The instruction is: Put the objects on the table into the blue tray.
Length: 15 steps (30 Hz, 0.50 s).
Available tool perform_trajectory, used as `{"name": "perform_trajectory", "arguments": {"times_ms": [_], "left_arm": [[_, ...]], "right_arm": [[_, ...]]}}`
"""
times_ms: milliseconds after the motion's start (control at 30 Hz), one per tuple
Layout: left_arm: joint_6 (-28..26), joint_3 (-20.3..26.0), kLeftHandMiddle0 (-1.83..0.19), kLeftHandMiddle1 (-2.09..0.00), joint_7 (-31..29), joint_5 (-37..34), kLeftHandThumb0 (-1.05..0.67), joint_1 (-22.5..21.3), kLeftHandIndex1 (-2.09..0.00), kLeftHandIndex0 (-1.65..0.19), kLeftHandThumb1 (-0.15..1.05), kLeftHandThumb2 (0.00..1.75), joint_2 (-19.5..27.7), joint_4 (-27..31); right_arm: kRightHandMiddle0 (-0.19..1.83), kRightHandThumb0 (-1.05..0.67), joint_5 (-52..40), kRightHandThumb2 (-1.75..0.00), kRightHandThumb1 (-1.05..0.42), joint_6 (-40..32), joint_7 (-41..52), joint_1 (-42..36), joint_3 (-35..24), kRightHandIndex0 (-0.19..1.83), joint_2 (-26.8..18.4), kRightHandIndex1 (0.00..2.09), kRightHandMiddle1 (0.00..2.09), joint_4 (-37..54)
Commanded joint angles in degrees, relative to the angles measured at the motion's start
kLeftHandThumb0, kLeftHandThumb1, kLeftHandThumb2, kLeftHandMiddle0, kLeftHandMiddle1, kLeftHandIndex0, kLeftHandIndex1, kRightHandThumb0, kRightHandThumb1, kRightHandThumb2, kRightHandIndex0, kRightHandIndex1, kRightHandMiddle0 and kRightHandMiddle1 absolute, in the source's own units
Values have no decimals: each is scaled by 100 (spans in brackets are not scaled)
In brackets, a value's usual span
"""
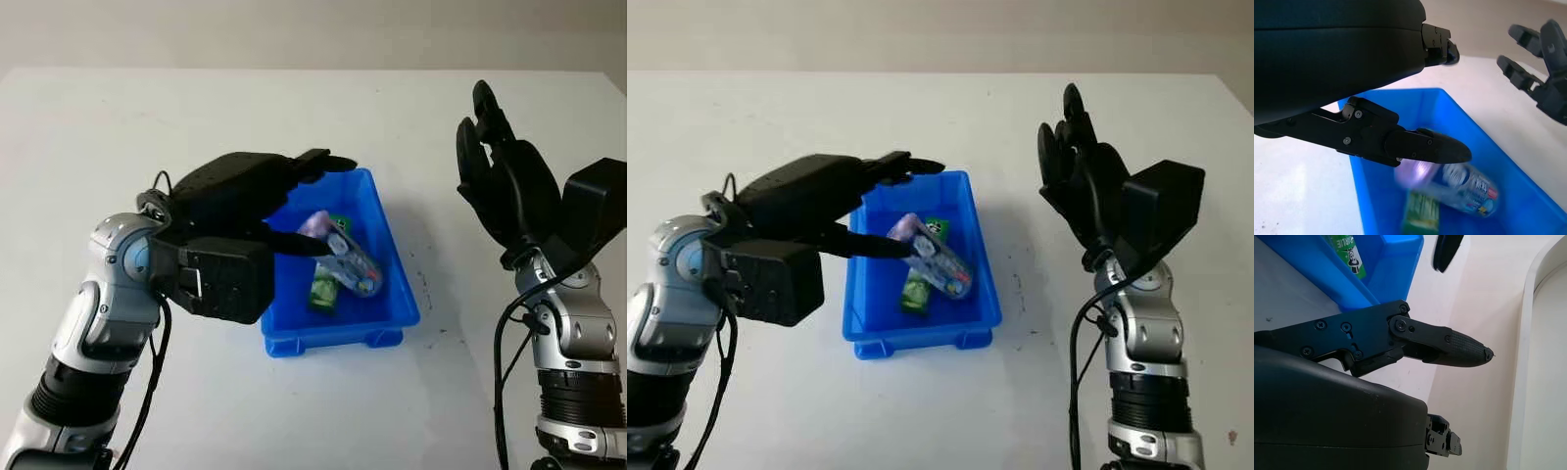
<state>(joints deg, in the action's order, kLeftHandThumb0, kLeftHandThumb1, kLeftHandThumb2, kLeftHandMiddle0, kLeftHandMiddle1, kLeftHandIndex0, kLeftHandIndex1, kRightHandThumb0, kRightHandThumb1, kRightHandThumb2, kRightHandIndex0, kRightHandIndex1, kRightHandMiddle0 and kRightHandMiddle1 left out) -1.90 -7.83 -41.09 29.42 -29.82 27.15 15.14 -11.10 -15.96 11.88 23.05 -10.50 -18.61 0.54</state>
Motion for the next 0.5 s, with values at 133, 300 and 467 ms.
{"name": "perform_trajectory", "arguments": {"times_ms": [133,300,467], "left_arm": [[87,-63,19,0,1,-399,-67,-135,-5,18,105,25,233,-163],[7,560,19,0,692,-1042,-70,83,-1,19,105,41,55,-186],[53,1561,19,0,2355,-1865,-68,250,0,19,105,59,-640,-878]], "right_arm": [[-19,-63,95,-65,-105,49,58,-21,-8,-19,-93,0,0,95],[-19,-64,134,-63,-105,35,5,13,4,-19,-39,0,0,131],[-19,-67,57,-64,-105,6,85,42,-22,-19,-50,0,0,95]]}}
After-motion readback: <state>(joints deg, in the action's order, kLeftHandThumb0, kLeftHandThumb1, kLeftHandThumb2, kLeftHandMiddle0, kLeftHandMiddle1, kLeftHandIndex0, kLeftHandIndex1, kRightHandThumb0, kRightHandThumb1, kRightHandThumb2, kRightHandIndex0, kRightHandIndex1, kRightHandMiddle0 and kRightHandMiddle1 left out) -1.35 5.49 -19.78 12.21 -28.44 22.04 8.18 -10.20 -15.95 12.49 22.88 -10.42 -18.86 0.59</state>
